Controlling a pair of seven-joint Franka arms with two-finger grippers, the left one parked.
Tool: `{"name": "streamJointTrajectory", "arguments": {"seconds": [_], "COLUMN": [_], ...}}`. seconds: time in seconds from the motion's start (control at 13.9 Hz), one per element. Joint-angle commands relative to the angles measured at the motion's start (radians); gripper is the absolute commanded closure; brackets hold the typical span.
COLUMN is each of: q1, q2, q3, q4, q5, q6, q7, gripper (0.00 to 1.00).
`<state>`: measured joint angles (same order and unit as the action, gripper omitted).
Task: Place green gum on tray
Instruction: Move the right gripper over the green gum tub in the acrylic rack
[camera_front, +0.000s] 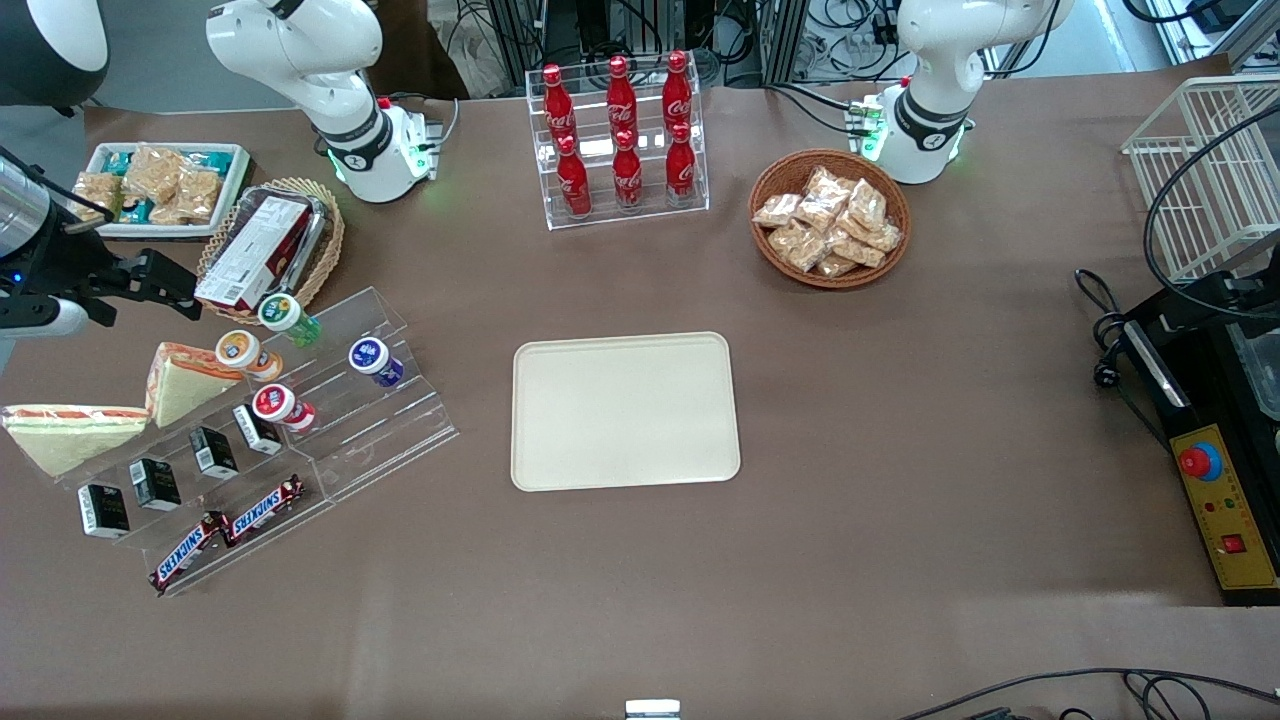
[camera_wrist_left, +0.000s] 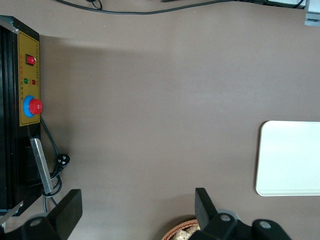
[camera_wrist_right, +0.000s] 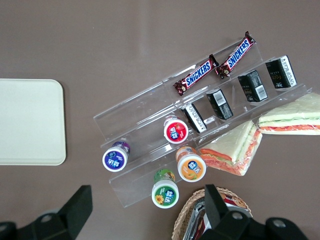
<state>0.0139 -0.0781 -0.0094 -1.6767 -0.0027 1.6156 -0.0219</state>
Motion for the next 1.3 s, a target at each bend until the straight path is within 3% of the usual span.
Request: {"name": "streamJointTrajectory", "arguments": {"seconds": [0.0,0.36,0.65,0.86,1.23], "q1": [0.000,-0.012,-0.006,-0.020,-0.038], "q2": [0.011,0.000,-0.005,-0.011,-0.244], "q3": [-0.003,-0.009,-0.006,-0.010,-0.015], "q4": [0.023,-0.003,-0.003,-0.033,-0.465], "q5": [0.018,-0.002,-0.003,-0.002,-0.002], "q6": [-0.014,-0.031,-0.106,-0.111,0.217], "q7": [0.005,0.025,0.382,0.405,0.398], "gripper": [0.00,0.00,0.00,0.00,0.00]}}
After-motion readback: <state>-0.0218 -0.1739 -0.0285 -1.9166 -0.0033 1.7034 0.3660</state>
